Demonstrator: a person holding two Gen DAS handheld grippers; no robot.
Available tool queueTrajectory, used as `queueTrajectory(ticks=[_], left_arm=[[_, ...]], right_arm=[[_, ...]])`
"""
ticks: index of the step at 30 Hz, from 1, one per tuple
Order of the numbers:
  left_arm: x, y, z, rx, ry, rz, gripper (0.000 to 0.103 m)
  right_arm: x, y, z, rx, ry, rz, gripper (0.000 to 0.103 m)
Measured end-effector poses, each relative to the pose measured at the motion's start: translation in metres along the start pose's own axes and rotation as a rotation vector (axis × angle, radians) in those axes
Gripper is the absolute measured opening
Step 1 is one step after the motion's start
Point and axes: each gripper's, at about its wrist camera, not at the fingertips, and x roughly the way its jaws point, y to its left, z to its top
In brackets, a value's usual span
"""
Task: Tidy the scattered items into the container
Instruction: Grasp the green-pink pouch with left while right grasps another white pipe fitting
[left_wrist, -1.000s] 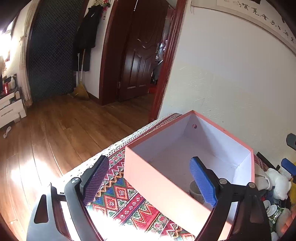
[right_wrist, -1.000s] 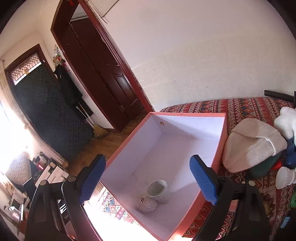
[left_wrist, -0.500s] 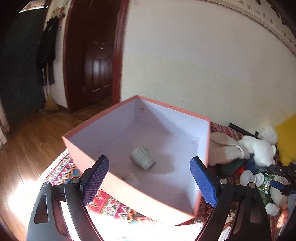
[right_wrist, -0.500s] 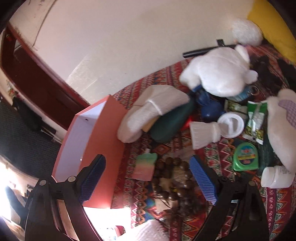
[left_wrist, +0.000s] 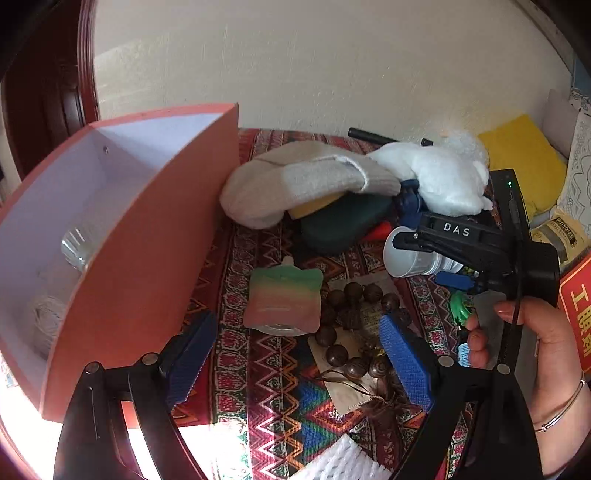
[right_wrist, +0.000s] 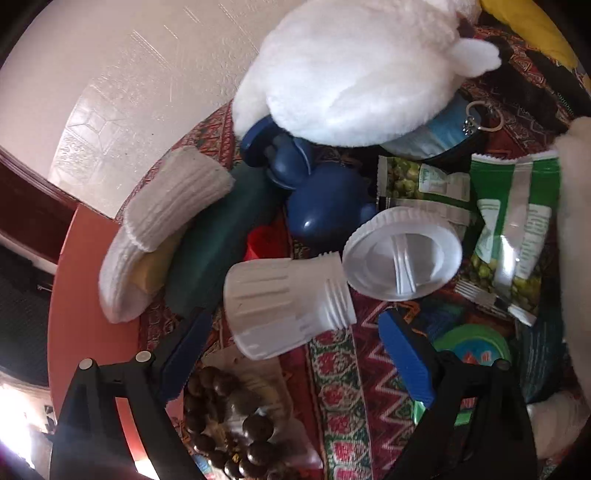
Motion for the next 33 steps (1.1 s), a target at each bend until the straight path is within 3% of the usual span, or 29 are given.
queueTrajectory(ticks=[2,3,4,6,11,12,14,15,16,17,23,33], left_arm=[[0.015,0.005,0.004,-0.016,0.032,-0.002,0.090],[0.022,0.008,0.006,-0.021,0.046,0.000,0.090],[0.027,0.011,0.008,-0.026,0.058,0.000,0.090],[0.038,0.015,0.011,-0.029,0.075,0.004,0.090],[0.073,0.015,0.011,-0.007,0.142,-0.003,0.090],[0.081,0.014,0.010,0.003,0.157,-0.013,0.094],[0.087,0.011,0.009,0.025,0.144,-0.014,0.096],[0.088,0.010,0.009,0.040,0.135,-0.001,0.091],[0.087,0.009,0.010,0.044,0.130,0.010,0.081],[0.084,0.009,0.010,0.037,0.123,0.020,0.053],[0.057,0.026,0.007,-0.074,0.111,-0.043,0.050],[-0.019,0.023,0.024,-0.073,-0.026,-0.109,0.050]], right_arm=[[0.008,-0.004,0.005,0.007,-0.010,-0.016,0.084],[0.006,-0.002,0.007,-0.021,-0.029,0.001,0.062],[0.004,0.000,0.008,-0.037,-0.031,0.035,0.060],[-0.006,-0.006,0.004,-0.012,-0.036,0.076,0.058],[-0.061,-0.028,-0.022,0.035,-0.069,0.286,0.058],[-0.073,-0.034,-0.029,0.040,-0.077,0.321,0.058],[-0.088,-0.042,-0.036,0.056,-0.079,0.348,0.058],[-0.092,-0.043,-0.037,0.050,-0.078,0.361,0.058],[-0.095,-0.042,-0.037,0.038,-0.080,0.367,0.058],[-0.098,-0.041,-0.036,0.022,-0.088,0.365,0.058],[-0.102,-0.033,-0.033,-0.013,-0.105,0.368,0.058],[-0.107,-0.026,-0.042,-0.036,-0.096,0.361,0.058]])
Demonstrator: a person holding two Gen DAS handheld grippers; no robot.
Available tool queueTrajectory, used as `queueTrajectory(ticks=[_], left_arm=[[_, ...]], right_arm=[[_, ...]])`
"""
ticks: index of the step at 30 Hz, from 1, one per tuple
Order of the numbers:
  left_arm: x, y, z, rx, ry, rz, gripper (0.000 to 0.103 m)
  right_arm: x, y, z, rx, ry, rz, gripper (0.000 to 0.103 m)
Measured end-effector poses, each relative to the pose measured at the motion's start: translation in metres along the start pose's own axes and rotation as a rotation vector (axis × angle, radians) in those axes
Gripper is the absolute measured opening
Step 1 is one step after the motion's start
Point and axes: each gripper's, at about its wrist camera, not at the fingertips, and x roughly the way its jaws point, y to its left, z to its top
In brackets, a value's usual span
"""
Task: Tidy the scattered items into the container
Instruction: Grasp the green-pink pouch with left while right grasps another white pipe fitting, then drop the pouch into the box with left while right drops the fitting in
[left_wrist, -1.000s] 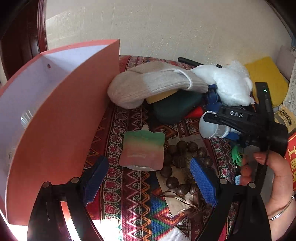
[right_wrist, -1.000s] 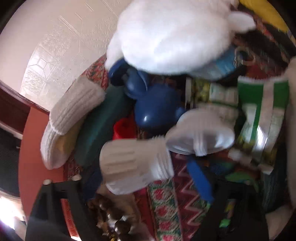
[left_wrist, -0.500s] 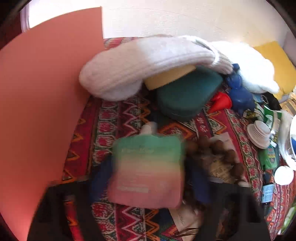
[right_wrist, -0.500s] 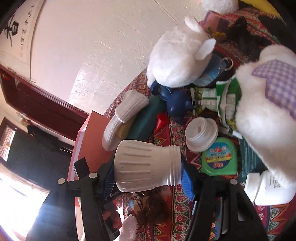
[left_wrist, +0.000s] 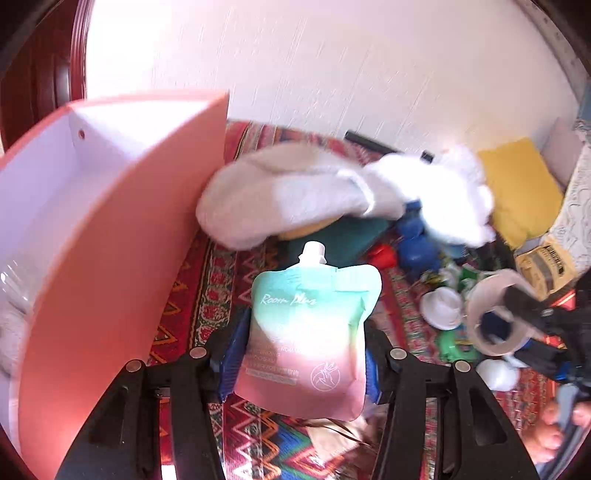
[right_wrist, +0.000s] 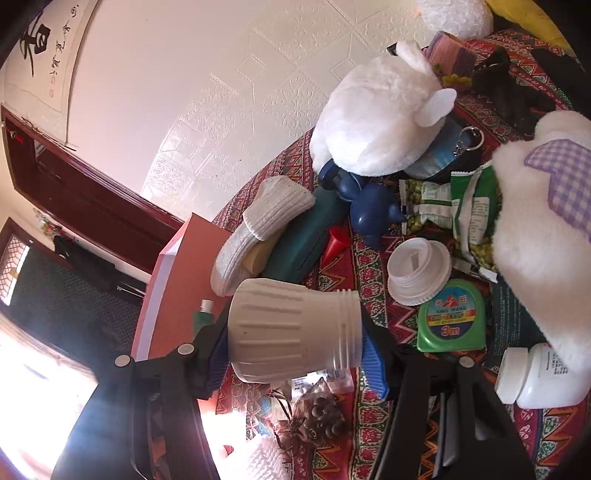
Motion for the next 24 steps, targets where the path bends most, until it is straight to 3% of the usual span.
queueTrajectory(ticks=[6,12,13,14,15,16,19,24], left_arm=[[-0.066,0.012,0.028,-0.023,-0.148,-0.016,0.050],[-0.129,0.090,0.047,-0.167,-0.305,0.092,0.053],[-0.133,0.107,0.047,-0.203,-0.308,0.118,0.055],[-0.135,0.124,0.048,-0.238,-0.303,0.135,0.066],[-0.136,0.141,0.047,-0.272,-0.294,0.145,0.086],[-0.138,0.157,0.044,-0.305,-0.288,0.158,0.092],[-0.149,0.192,0.035,-0.381,-0.281,0.201,0.093],[-0.160,0.219,0.027,-0.446,-0.297,0.193,0.093]], right_arm=[[0.002,0.022,-0.008,-0.042,0.003,-0.005,0.058],[0.005,0.048,-0.020,-0.101,0.011,-0.009,0.058],[0.004,0.053,-0.022,-0.115,0.012,-0.011,0.058],[0.004,0.059,-0.025,-0.131,0.011,-0.011,0.058],[0.004,0.065,-0.028,-0.147,0.010,-0.011,0.058],[0.003,0.070,-0.030,-0.162,0.009,-0.009,0.058],[0.004,0.092,-0.039,-0.217,0.004,-0.006,0.058],[0.010,0.143,-0.057,-0.331,0.001,0.027,0.058]])
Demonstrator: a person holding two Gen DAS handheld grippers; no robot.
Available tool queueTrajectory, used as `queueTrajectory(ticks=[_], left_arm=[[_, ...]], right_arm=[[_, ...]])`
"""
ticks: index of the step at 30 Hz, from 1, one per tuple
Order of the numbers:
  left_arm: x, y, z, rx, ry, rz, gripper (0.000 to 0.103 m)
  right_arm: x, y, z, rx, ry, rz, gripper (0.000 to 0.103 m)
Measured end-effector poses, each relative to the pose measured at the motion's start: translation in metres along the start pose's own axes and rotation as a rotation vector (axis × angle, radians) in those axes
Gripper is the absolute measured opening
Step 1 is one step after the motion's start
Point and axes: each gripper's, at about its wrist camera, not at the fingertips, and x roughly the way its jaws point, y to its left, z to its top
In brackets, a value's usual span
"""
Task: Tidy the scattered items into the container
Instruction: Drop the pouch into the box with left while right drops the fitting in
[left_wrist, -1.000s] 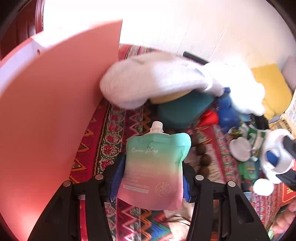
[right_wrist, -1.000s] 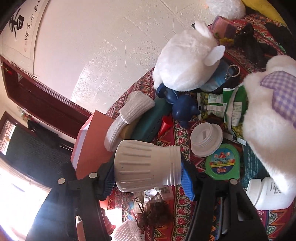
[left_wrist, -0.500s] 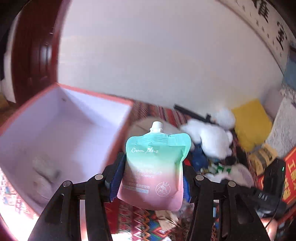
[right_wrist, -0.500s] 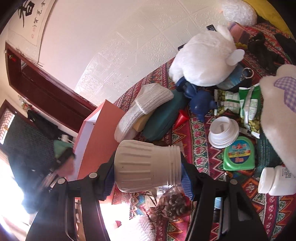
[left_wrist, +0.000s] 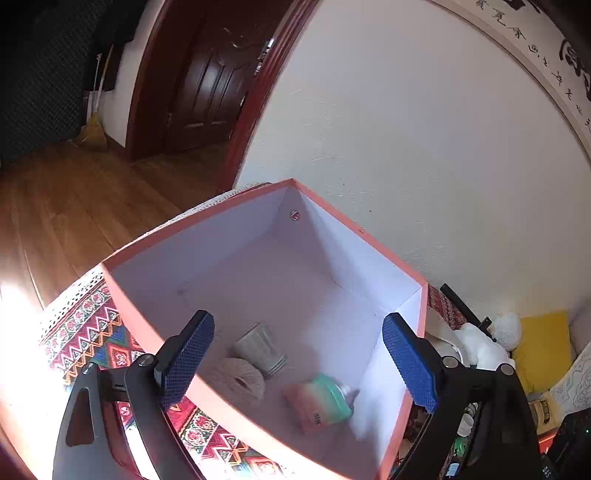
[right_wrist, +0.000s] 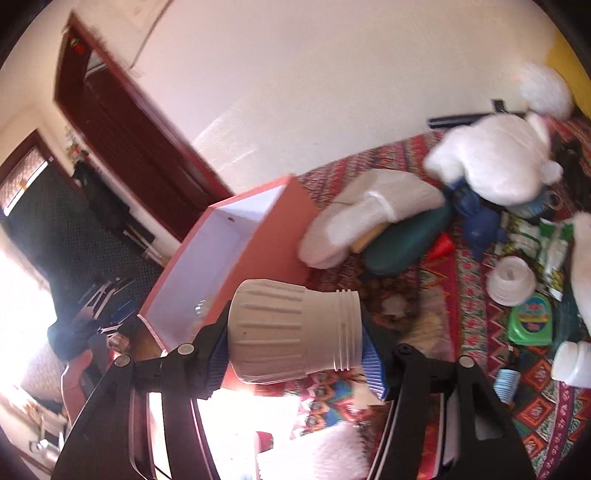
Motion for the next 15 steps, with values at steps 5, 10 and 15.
queueTrajectory(ticks=[5,10,15], left_arm=[[-0.005,0.017,0.000,-0.014,-0.016,0.020,0.093],[-0.011,0.026,0.000,-0.008,-0.023,0.033,0.093],[-0.021,0.034,0.004,-0.028,-0.040,0.024,0.093]], right_arm=[[0.022,0.071,0.013,-0.109,-0.010,0.096,0.058],[0.057,0.139,0.024,-0.205,0.009,0.163,0.067],[0.066,0.165,0.032,-0.224,-0.016,0.163,0.088]])
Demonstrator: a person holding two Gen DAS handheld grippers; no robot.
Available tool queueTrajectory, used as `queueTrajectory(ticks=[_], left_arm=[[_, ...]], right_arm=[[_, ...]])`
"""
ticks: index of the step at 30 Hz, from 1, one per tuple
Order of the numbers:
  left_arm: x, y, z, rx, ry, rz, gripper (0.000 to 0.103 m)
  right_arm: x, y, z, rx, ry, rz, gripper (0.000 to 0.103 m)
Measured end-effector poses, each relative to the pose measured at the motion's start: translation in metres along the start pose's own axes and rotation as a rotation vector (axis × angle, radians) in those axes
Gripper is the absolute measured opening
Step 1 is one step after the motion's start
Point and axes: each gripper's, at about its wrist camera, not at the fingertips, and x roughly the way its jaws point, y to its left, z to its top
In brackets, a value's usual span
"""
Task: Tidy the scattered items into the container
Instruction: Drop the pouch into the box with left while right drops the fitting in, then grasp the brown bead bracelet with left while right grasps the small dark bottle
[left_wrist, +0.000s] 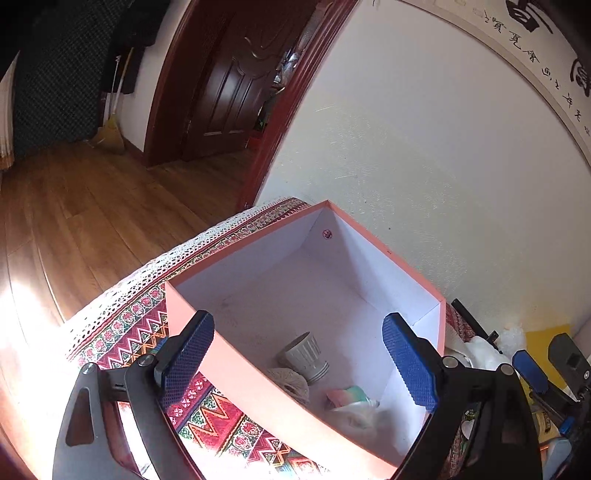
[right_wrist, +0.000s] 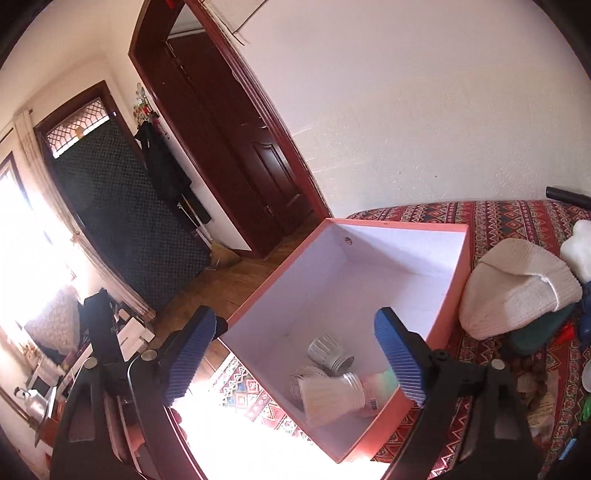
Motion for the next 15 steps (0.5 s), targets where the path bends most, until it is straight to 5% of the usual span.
queueTrajectory(ticks=[8,15], left_arm=[[-0.005,-0.027,-0.008,0.045,0.004,-0.037,0.093],[0.007,-0.136,-0.063,0.299,0.079,-0.120,0.093]], right_arm=[[-0.046,-0.049,-0.017,0.060,-0.018,-0.094,0.088],[-0.132,-0.168,-0.054,0.305,-0.101,-0.268,0.088]])
